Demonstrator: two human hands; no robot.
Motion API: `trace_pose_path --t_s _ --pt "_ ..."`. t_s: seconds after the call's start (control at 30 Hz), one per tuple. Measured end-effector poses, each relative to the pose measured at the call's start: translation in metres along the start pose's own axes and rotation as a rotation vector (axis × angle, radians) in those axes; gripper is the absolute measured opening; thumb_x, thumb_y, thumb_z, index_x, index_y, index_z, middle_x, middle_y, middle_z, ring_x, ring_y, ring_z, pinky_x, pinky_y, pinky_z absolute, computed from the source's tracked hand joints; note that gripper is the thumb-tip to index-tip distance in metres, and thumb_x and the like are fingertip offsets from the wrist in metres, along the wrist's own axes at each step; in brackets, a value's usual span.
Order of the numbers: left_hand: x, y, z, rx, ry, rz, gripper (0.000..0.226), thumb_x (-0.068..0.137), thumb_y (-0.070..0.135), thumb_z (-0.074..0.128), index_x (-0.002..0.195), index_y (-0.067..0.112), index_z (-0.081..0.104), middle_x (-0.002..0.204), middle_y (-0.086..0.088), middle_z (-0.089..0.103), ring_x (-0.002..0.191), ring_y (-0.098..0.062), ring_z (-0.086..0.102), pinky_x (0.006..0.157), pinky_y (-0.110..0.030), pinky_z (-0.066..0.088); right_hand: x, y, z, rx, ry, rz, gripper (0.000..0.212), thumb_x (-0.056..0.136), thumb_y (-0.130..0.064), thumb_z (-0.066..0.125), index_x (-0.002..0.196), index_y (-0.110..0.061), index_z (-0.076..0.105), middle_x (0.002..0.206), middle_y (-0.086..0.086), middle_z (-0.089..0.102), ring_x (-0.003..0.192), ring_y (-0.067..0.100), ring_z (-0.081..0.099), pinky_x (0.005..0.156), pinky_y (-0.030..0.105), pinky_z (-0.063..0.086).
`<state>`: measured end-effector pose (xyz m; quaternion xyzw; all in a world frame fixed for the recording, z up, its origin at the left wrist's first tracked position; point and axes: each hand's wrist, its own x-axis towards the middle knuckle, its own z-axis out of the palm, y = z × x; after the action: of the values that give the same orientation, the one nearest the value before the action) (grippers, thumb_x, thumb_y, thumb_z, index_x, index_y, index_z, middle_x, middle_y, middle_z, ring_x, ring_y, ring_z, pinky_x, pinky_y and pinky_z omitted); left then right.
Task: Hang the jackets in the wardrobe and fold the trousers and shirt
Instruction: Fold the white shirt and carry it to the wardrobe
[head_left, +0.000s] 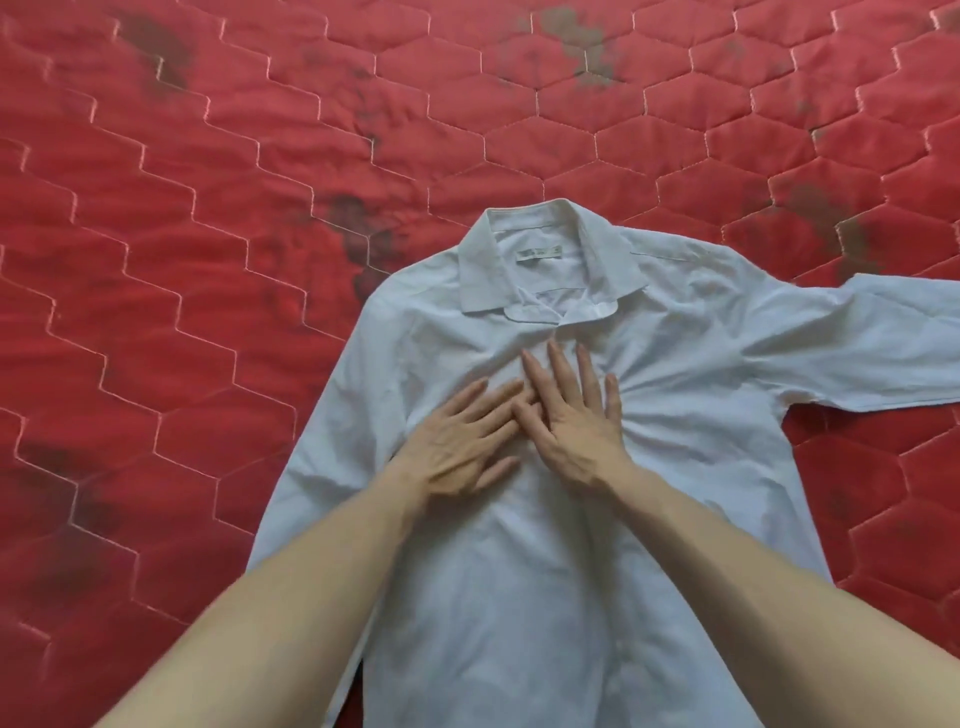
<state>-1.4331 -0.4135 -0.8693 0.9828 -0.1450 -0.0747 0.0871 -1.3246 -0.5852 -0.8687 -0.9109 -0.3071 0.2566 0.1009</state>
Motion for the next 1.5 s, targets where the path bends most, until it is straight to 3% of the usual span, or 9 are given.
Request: trace_pose_path --t_s 0.23,0.4,0.53,0.87,1.0,1.13,1.23,1.37,1.5 --pt "-0.1 -0.03 0.003 -0.034 0.026 -0.265 0.066 0.107 0.046 0.033 0.165 0.015 0.023 0.173 -0.002 0.018 0.16 -0.02 0.017 0.129 -0.041 0.012 -0.002 -0.003 -0.004 -0.076 -0.042 0.02 0.065 0.1 -0.066 0.012 0.156 -0.057 -0.02 0.162 -0.026 -0.037 0.144 0.004 -0.046 0.119 0.042 -0.028" --pt "-0.173 -0.046 -0.003 0.022 0.142 -0.711 0.068 0.104 0.041 0.035 0.164 0.01 0.024 0.17 -0.012 0.025 0.157 -0.029 0.026 0.126 -0.053 0.023 -0.011 -0.032 -0.011 -0.268 0.149 0.009 0.063 0.107 -0.048 0.021 0.167 -0.03 0.011 0.176 0.001 0.0 0.162 0.027 -0.005 0.127 0.054 -0.001" --pt "-0.2 -0.055 -0.012 -0.182 0.194 -1.052 0.052 0.093 0.051 0.045 0.122 0.009 0.055 0.116 -0.008 0.054 0.104 -0.031 0.055 0.087 -0.045 0.047 0.002 -0.095 0.0 -0.202 0.242 -0.296 0.058 0.109 -0.031 0.036 0.165 -0.027 0.027 0.174 0.0 0.016 0.162 0.024 0.011 0.127 0.053 0.014" --pt "-0.181 -0.109 -0.068 -0.93 0.42 -1.16 0.027 0.107 0.027 0.049 0.083 0.016 0.043 0.074 0.002 0.048 0.074 -0.024 0.044 0.07 -0.045 0.04 0.03 -0.154 0.038 -0.132 0.001 -0.064 0.077 0.106 -0.06 0.032 0.168 -0.03 -0.003 0.175 -0.005 -0.011 0.161 0.018 -0.011 0.128 0.05 0.0" --pt "-0.204 -0.151 -0.099 -0.888 0.154 -1.044 0.049 0.081 0.061 0.078 0.077 0.015 0.06 0.068 0.003 0.056 0.063 -0.016 0.048 0.06 -0.036 0.039 0.033 -0.151 0.04 -0.144 -0.054 -0.059 0.087 0.095 -0.077 0.016 0.165 -0.035 -0.013 0.171 -0.008 -0.025 0.158 0.015 -0.023 0.128 0.05 -0.004" --pt "-0.228 -0.162 -0.11 -0.913 -0.475 -0.896 0.053 0.066 0.061 0.087 0.075 0.013 0.068 0.069 0.001 0.059 0.062 -0.018 0.053 0.06 -0.035 0.044 0.038 -0.151 0.04 -0.15 -0.146 -0.019 0.09 0.093 -0.082 0.016 0.159 -0.039 -0.028 0.16 -0.014 -0.045 0.149 0.009 -0.039 0.127 0.05 -0.012" --pt "-0.246 -0.172 -0.113 -0.976 -0.627 -0.914 0.037 0.077 0.041 0.089 0.092 0.008 0.082 0.096 -0.004 0.08 0.088 -0.02 0.074 0.084 -0.037 0.06 0.032 -0.156 0.038 -0.193 -0.059 -0.036 0.087 0.1 -0.072 0.027 0.166 -0.029 -0.01 0.173 -0.002 -0.022 0.16 0.019 -0.02 0.128 0.052 -0.001" --pt "-0.264 -0.194 -0.122 -1.079 -0.383 -0.986 0.027 0.093 0.038 0.077 0.094 0.011 0.084 0.106 -0.011 0.079 0.095 -0.017 0.07 0.089 -0.032 0.054 0.045 -0.183 0.016 -0.159 0.307 -0.344 0.058 0.106 -0.028 0.045 0.161 -0.016 0.032 0.169 0.007 0.03 0.158 0.03 0.023 0.121 0.05 0.031" --pt "-0.261 -0.204 -0.127 -1.212 -0.207 -0.979 0.021 0.096 0.036 0.073 0.09 0.02 0.084 0.092 0.001 0.079 0.082 -0.008 0.069 0.072 -0.016 0.05 0.093 -0.226 -0.007 -0.279 0.04 -0.593 0.059 0.103 -0.012 0.046 0.161 -0.019 0.035 0.16 -0.001 0.046 0.156 0.029 0.028 0.126 0.048 0.023"
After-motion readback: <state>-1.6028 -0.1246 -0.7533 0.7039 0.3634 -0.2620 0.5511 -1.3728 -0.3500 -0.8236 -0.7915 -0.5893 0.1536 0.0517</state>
